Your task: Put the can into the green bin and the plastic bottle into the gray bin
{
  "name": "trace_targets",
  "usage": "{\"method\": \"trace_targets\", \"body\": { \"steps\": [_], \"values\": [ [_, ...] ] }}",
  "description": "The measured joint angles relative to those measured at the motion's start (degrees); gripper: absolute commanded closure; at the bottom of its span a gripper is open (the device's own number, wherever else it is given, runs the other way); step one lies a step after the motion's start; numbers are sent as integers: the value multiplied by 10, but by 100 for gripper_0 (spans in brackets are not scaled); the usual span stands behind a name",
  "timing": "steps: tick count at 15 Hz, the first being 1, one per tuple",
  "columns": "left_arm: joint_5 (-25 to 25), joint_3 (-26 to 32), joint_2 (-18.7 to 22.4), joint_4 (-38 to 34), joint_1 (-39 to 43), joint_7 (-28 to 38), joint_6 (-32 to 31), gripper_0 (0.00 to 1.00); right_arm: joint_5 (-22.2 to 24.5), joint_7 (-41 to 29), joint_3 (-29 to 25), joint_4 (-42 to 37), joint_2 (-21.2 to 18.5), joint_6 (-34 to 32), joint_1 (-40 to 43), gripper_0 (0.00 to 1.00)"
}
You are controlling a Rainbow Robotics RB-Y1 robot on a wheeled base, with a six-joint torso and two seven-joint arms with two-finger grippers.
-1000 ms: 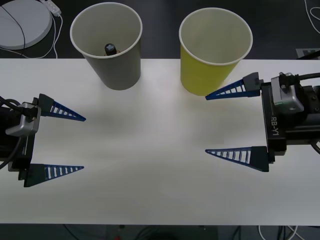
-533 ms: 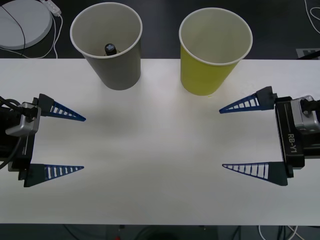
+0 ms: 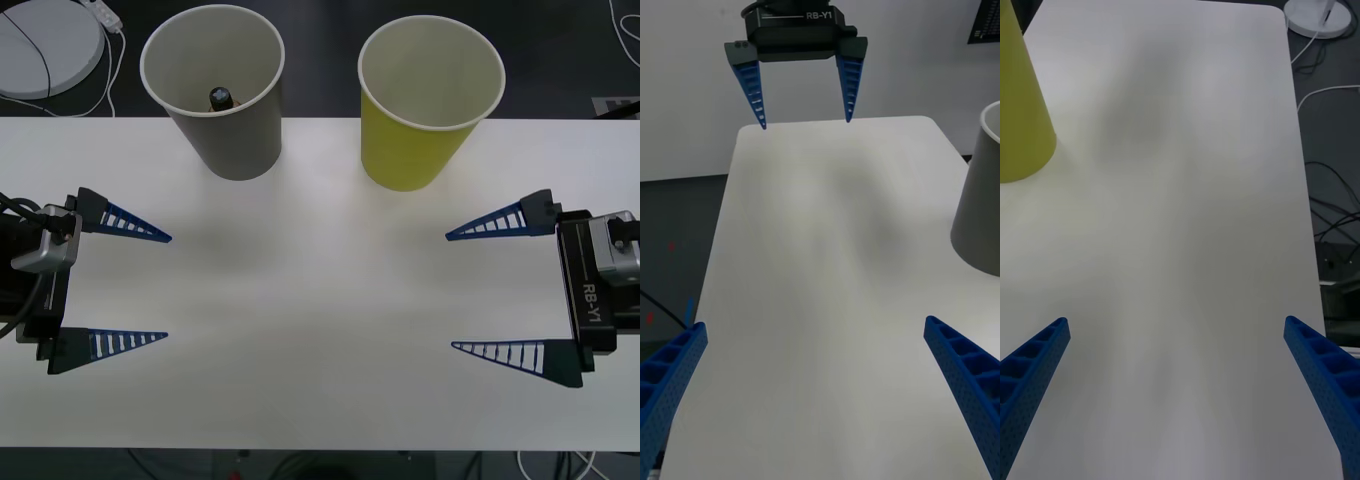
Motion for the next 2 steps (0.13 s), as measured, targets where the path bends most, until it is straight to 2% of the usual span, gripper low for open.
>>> {"method": "trace_targets", "body": {
  "steps": [2],
  "values": [
    [0,0,0,0,0,0,0,0,-3,-2,0,0,0,0,0,0]
  ]
}}
